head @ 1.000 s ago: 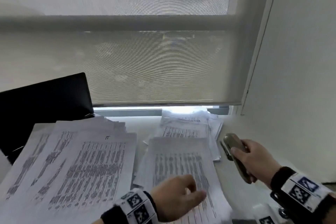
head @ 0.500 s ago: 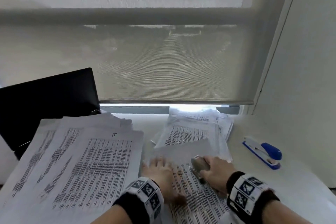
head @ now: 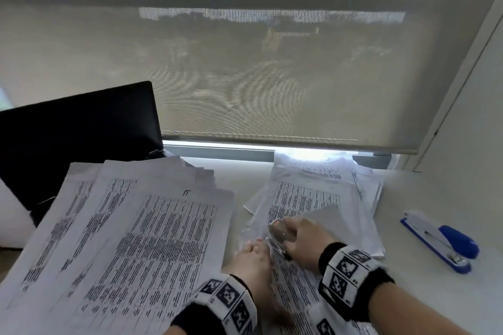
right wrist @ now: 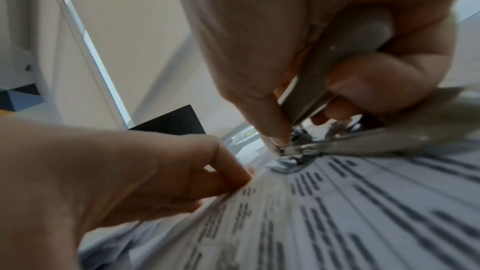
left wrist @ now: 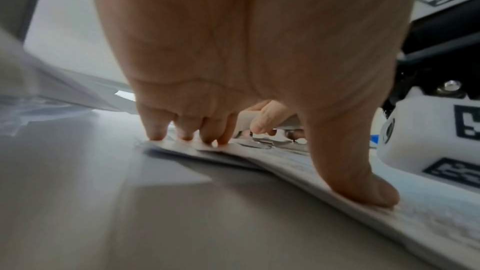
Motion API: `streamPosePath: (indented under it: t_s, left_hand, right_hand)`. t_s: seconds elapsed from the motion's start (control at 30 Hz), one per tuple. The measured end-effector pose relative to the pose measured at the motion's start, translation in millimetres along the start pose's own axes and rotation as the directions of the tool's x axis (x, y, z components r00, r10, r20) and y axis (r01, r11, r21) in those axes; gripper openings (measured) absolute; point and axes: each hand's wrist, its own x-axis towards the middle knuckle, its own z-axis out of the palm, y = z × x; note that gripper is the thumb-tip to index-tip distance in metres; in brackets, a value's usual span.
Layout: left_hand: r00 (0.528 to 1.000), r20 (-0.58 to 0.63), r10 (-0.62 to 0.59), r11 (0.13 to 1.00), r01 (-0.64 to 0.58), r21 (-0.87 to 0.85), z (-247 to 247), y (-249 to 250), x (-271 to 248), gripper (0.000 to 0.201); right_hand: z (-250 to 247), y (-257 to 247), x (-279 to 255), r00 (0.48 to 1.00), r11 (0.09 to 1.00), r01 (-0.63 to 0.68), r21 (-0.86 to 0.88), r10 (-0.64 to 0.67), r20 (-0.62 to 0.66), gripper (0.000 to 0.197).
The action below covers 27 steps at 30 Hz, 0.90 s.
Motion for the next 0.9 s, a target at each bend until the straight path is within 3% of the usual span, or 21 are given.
streamPosePath:
  t_s: [0.23, 0.33, 0.47, 0.67, 0.73, 0.9]
  left_hand:
    - [0.998, 0.065, 0.018, 1.0, -0.019, 0.025, 2.6, -0.2, 3.4, 0.125]
    - [0.998, 0.054, 0.031, 0.999, -0.03, -0.012, 3.4, -2.6, 2.8, 0.114]
    - [0.999, 0.022, 0.038, 0.999, -0.039, 0.009, 1.7, -4.1, -1.4, 0.1]
    - [0.992, 0.111, 0.052, 0.978, -0.073, 0.193, -10.8, 8.7, -2.5, 0.11]
    - [0.991, 0.124, 0.044, 0.972, -0.072, 0.225, -12.4, 15.1, -2.9, 0.106]
    - [0.983, 0.183, 0.011, 0.956, -0.064, 0.285, -16.4, 22.4, -8.3, 0.121]
  right_hand:
    - [9.8, -3.0, 0.0, 0.998, 0.997, 0.025, -0.076, -0.029, -0.051, 0.022]
    - [15.0, -17.8, 10.6, 0.995, 0.997, -0.014, -0.08, 0.006, -0.095, 0.033]
    - [4.3, -24.8, 23.2, 0.981, 0.996, -0.065, 0.059, 0.075, -0.18, 0.041]
    - [-10.7, 25.7, 4.2, 0.982, 0.986, -0.055, 0.155, 0.081, -0.17, 0.042]
    - [-13.7, 40.3, -8.4, 0.986, 0.991, -0.022, 0.129, 0.043, -0.163, 0.036]
    - [-9.7, 49.2, -15.1, 0.996, 0.998, -0.057, -0.006, 0.056, -0.075, 0.042]
